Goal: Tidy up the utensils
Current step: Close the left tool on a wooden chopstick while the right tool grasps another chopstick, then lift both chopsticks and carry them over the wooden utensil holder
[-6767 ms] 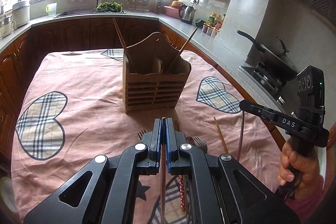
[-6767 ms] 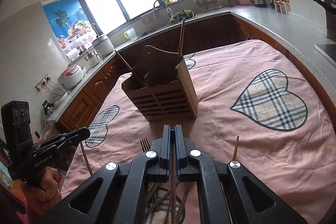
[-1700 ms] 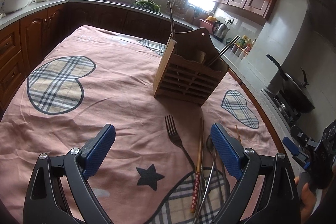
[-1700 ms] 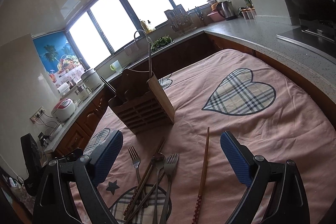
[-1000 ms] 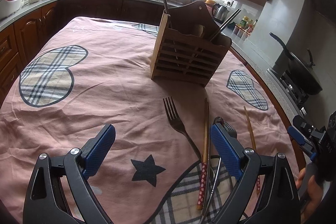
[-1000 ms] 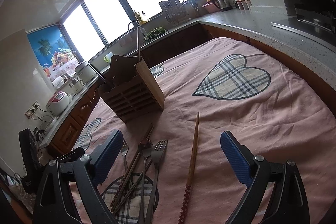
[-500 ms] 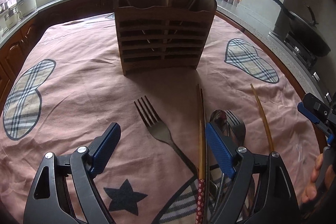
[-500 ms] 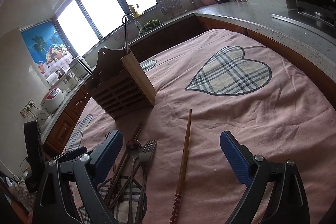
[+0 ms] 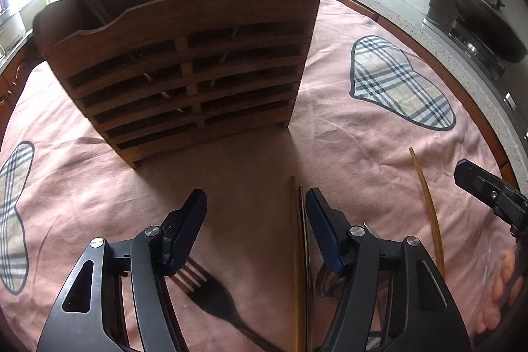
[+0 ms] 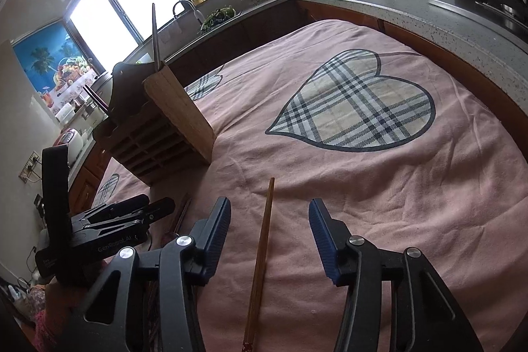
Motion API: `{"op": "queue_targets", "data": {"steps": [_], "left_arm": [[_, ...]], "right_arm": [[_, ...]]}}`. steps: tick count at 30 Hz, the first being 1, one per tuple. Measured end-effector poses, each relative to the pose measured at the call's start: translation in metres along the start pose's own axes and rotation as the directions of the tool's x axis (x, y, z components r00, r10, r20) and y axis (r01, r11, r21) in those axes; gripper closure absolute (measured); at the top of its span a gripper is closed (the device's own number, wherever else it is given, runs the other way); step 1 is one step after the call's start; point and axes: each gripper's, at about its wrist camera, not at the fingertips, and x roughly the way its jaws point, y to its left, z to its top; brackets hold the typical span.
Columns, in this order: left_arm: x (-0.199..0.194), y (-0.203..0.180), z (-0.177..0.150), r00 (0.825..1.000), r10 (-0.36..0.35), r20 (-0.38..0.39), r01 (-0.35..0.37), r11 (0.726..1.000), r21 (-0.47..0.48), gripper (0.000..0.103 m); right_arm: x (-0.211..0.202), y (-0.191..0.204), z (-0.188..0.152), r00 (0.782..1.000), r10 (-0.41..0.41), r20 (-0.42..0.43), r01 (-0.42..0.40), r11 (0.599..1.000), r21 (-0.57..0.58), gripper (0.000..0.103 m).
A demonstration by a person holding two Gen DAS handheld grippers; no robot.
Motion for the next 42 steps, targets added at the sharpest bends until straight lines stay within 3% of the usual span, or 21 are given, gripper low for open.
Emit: {"op": "queue_targets", "data": {"steps": [2, 10, 20, 23, 25, 26, 27, 32, 42], "left_arm": [[0.007, -0.003, -0.002, 1.0, 0.002, -0.021, -0.002, 1.0, 0.016, 0.047], [0.002, 0.015, -0.006, 0.998, -0.058, -0.022, 0.057, 0.998, -0.025, 0.049], [0.008, 0.019, 0.004, 0.999, -0.04, -0.021, 0.04, 0.999, -0.015, 0.057], [0.01, 0.011, 0.007, 0.999, -0.03, -0.021, 0.03, 0.999, 0.019, 0.074], [0.01, 0.006, 0.007, 0.999, -0.031, -0.021, 0.032, 0.998, 0.046, 0.093], [0.009, 0.004, 0.006, 0.999, -0.025, -0.019, 0.027, 0.998, 0.057, 0.095], [0.01, 0.003, 0.005, 1.0, -0.02, -0.017, 0.021, 0.998, 0.066, 0.096], [0.004, 0.005, 0.005, 0.999, -0.035, -0.014, 0.036, 0.998, 0.044, 0.099], [-0.061, 0.027, -0.008, 0.989, -0.113, 0.099, 0.119, 0.992, -0.049, 0.099]], "right_arm": [[0.005, 0.001, 0.002, 1.0, 0.0, -0.006, 0.0, 1.0, -0.003, 0.053], [0.022, 0.006, 0.007, 0.999, 0.004, -0.034, -0.004, 1.0, -0.023, 0.059], [0.051, 0.004, 0.011, 0.993, -0.059, -0.103, 0.053, 0.996, -0.067, 0.075], [0.058, 0.01, 0.01, 0.991, -0.085, -0.1, 0.074, 0.991, -0.109, 0.078], [0.059, 0.011, 0.011, 0.99, -0.096, -0.101, 0.084, 0.989, -0.121, 0.081], [0.06, 0.011, 0.011, 0.989, -0.109, -0.102, 0.096, 0.987, -0.128, 0.091], [0.059, 0.01, 0.01, 0.989, -0.111, -0.1, 0.098, 0.987, -0.13, 0.094], [0.055, 0.009, 0.011, 0.991, -0.09, -0.102, 0.078, 0.991, -0.113, 0.098], [0.013, 0.03, 0.018, 0.999, -0.009, -0.043, 0.004, 0.994, -0.114, 0.098]]}}
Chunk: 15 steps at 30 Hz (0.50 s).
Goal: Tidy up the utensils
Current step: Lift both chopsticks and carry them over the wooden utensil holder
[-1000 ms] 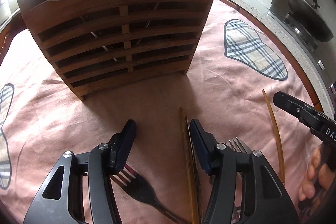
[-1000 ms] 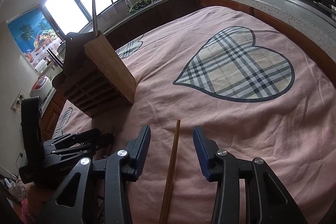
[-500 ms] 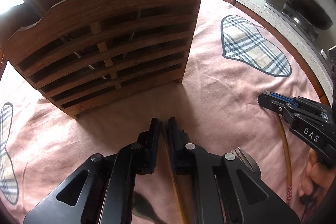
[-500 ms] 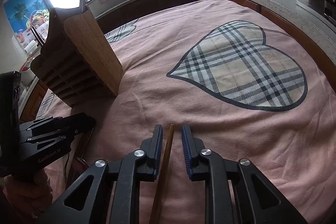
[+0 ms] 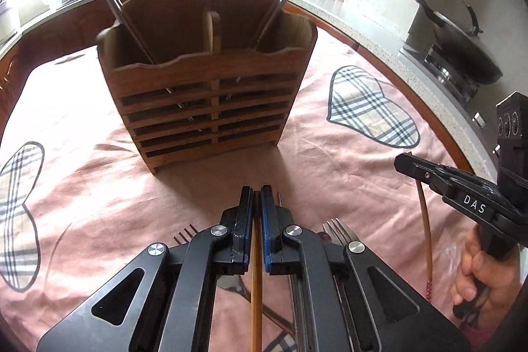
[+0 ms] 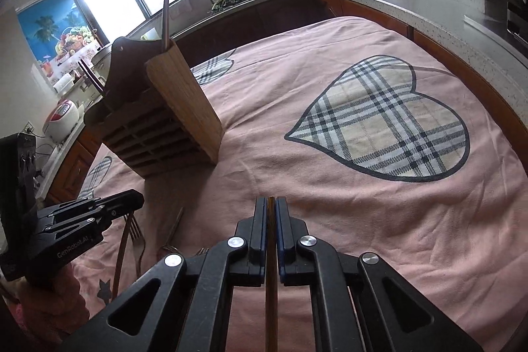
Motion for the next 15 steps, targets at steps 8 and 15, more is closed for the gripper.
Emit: {"op": "queue_targets", "data": {"steps": [8, 15], "left_arm": [[-0.059, 0.005, -0.01, 0.995, 0.001, 0.102, 0.003, 0.999, -0.042, 0.099], [-0.107, 0.015, -0.02, 0.984, 0.019, 0.176, -0.008, 0.998, -0.063, 0.099]], "right_arm": [[-0.036, 0.023, 0.004, 0.998, 0.041, 0.053, -0.039, 0.999, -0.033, 0.098], [-0.062, 0.044, 0.002, 0.993, 0.079, 0.085, -0.072, 0.994, -0.087, 0.099]]}}
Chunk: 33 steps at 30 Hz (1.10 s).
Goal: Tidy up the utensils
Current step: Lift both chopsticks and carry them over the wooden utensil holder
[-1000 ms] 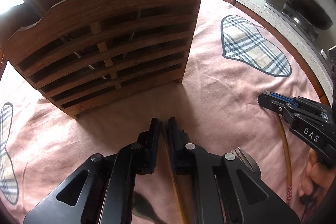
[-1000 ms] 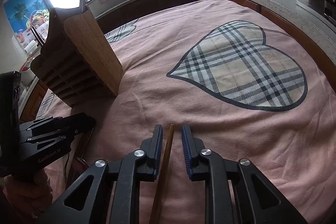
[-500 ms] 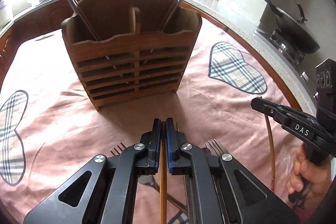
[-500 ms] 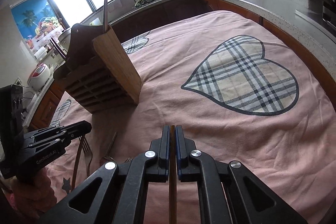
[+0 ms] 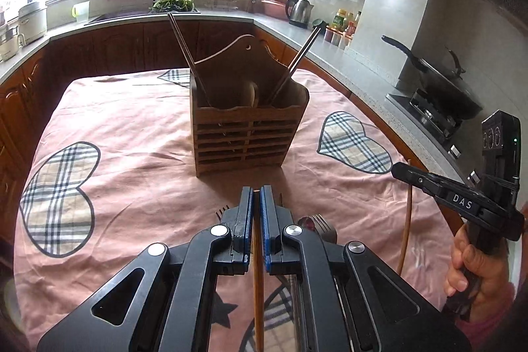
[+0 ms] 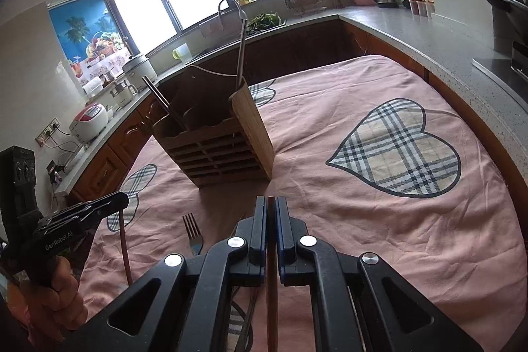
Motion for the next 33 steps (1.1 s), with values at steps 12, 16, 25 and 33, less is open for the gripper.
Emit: {"op": "queue_targets", "data": {"steps": [12, 16, 25, 33], "left_arm": [[-0.054, 0.016, -0.013, 0.994, 0.026, 0.105, -0.021, 0.998, -0.054, 0.099], [-0.067, 0.017, -0.016, 0.991, 0.026, 0.135, -0.018, 0.998, -0.064, 0.099], [-0.089, 0.022, -0.015, 0.977, 0.053, 0.205, -0.035, 0.995, -0.09, 0.099], [-0.1, 0.028, -0.006, 0.959, 0.07, 0.275, -0.036, 0.991, -0.125, 0.099]], "right_arm": [[-0.032, 0.025, -0.003, 0.998, 0.03, 0.054, -0.028, 0.998, -0.053, 0.099], [-0.043, 0.03, -0.002, 0.996, 0.038, 0.077, -0.033, 0.998, -0.062, 0.099], [-0.058, 0.032, 0.001, 0.991, 0.048, 0.122, -0.04, 0.997, -0.064, 0.099], [-0.065, 0.031, 0.008, 0.984, 0.043, 0.173, -0.036, 0.998, -0.047, 0.099]]}}
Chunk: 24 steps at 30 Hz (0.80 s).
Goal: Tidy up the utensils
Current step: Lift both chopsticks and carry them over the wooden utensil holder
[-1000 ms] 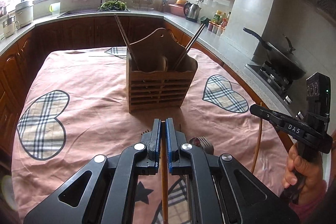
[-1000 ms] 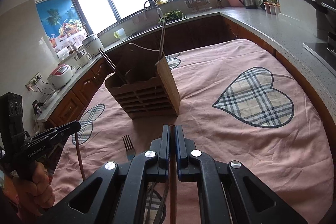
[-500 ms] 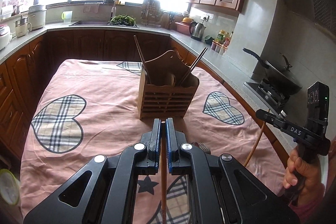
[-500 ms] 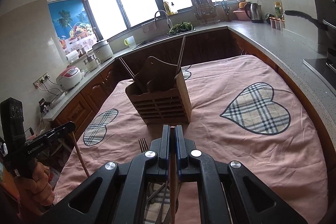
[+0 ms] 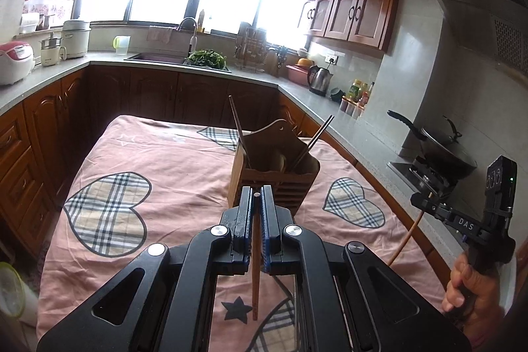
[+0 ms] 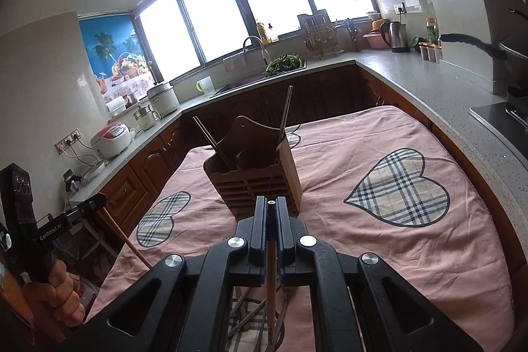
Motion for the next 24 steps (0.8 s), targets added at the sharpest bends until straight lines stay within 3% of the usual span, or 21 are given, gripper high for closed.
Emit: {"op": "queue_targets", "data": {"steps": [13, 24], "left_arm": [[0.0, 0.009, 0.031, 0.995, -0.039, 0.089, 0.043, 0.998, -0.053, 0.099], [0.005, 0.015, 0.074, 0.981, -0.05, 0.19, 0.066, 0.994, -0.081, 0.099]], "right_arm": [[0.006, -0.005, 0.021, 0.995, 0.024, 0.098, -0.029, 0.998, 0.053, 0.099], [0.018, -0.002, 0.064, 0.976, 0.033, 0.215, -0.047, 0.997, 0.062, 0.099]]}}
